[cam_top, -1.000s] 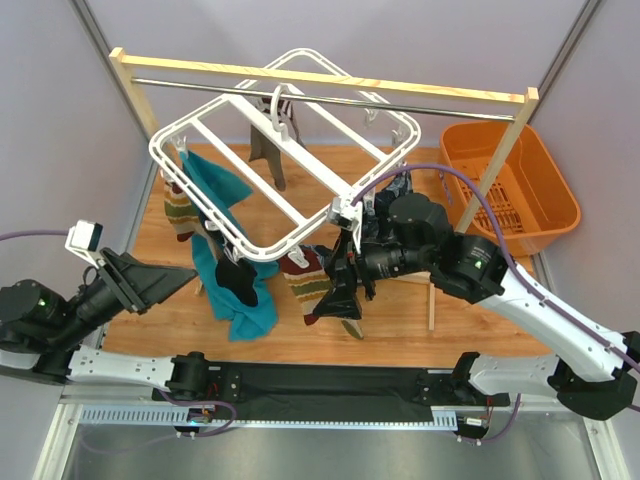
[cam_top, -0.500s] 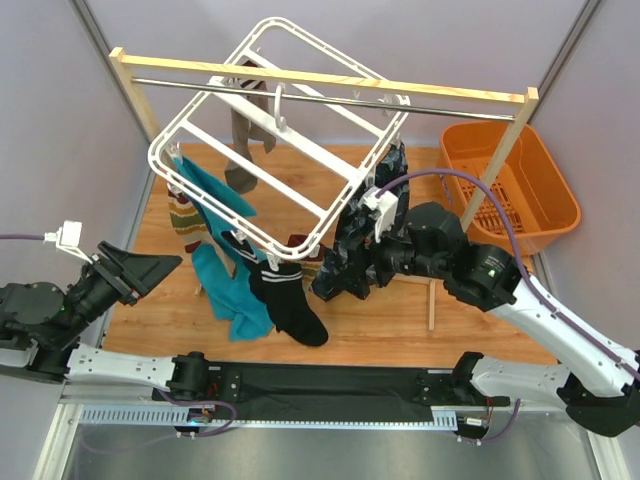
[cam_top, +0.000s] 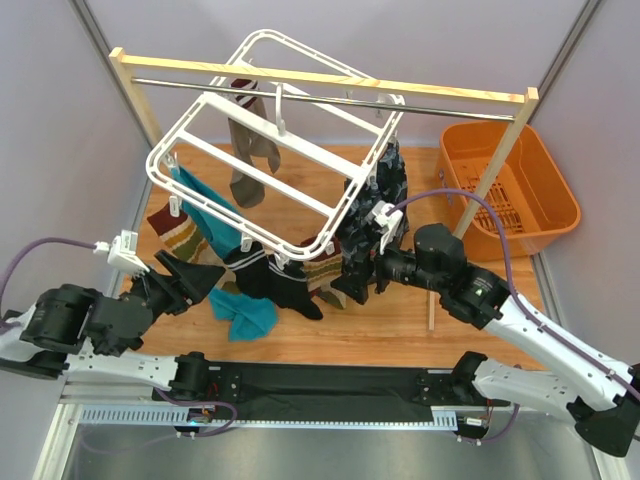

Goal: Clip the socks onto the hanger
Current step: Clamp the sock onto the hanger.

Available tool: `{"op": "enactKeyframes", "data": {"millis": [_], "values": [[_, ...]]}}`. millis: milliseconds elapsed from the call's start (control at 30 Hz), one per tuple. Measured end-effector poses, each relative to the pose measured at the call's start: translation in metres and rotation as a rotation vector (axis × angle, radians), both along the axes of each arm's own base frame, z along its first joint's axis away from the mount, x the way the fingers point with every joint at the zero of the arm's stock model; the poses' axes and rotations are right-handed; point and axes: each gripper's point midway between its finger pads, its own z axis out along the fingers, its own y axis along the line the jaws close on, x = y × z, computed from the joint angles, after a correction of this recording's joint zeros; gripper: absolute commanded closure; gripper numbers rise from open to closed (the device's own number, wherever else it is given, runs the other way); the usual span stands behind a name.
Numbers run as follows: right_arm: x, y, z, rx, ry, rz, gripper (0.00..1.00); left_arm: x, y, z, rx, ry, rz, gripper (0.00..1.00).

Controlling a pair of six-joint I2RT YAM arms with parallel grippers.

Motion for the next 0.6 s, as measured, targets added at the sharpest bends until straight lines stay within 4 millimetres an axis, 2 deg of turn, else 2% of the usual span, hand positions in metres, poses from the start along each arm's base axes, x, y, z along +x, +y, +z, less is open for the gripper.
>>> {"op": "enactKeyframes", "data": {"millis": [100, 167, 233, 333, 400, 467, 600], "values": [[0.010, 0.013, 0.012, 0.062, -0.050, 0.003, 0.18, -0.002, 0.000, -0.016, -0.014, 0.027, 0.002, 0.27], [0.014, 0.021, 0.017, 0.092, -0.061, 0.017, 0.21, -0.002, 0.007, -0.021, -0.051, 0.040, 0.002, 0.27], [0.015, 0.032, 0.019, 0.118, -0.054, 0.049, 0.29, -0.001, 0.021, -0.018, -0.120, 0.048, 0.004, 0.27], [0.014, 0.048, 0.017, 0.138, -0.021, 0.098, 0.34, 0.001, 0.038, -0.015, -0.196, 0.053, 0.007, 0.26], [0.011, 0.058, 0.016, 0.144, -0.002, 0.128, 0.44, 0.002, 0.045, -0.014, -0.231, 0.054, 0.009, 0.25], [0.003, 0.072, 0.014, 0.149, 0.018, 0.169, 0.46, 0.003, 0.051, -0.014, -0.259, 0.057, 0.009, 0.25], [-0.010, 0.092, 0.015, 0.165, 0.054, 0.214, 0.39, 0.003, 0.061, -0.020, -0.277, 0.048, 0.000, 0.24]]}}
